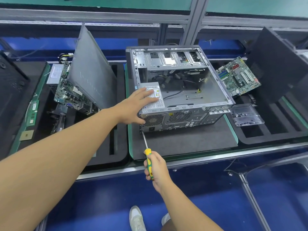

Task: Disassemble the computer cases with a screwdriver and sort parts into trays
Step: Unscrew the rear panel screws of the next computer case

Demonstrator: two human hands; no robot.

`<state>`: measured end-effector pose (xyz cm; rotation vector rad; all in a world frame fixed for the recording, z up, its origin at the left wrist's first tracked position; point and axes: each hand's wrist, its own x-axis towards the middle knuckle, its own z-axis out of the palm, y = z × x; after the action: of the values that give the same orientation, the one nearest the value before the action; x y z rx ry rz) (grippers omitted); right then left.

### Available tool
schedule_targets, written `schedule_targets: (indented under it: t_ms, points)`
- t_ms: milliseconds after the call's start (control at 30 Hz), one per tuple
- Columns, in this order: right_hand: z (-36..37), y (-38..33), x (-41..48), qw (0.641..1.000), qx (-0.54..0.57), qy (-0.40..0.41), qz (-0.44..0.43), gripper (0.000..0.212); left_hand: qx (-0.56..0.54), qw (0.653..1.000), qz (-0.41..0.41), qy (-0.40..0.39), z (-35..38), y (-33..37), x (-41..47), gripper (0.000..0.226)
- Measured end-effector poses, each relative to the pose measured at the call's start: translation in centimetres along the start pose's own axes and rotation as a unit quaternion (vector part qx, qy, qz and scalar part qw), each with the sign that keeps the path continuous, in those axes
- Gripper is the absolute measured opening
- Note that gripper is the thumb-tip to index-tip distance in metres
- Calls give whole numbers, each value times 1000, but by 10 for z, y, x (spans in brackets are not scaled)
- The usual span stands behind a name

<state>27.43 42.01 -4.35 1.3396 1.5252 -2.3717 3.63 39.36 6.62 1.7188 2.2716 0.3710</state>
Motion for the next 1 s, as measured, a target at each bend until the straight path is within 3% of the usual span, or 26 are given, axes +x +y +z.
schedule_targets:
  t_ms: [667, 767, 900, 1000]
  points:
    - [-1, 2, 1, 999, 26, 7, 17, 25, -9, 1000, 3, 0, 1, -1, 1, 100]
    - [1, 2, -1, 993, 104, -18, 45, 27, -12, 1000, 2, 3, 2, -2, 1, 101]
    - [6, 1, -1, 950, 282, -95, 94, 28, -13, 1000, -1, 3, 3, -2, 1, 102]
    - [3, 0, 2, 944, 294, -115, 99, 31, -12, 1000, -1, 1, 3, -2, 0, 102]
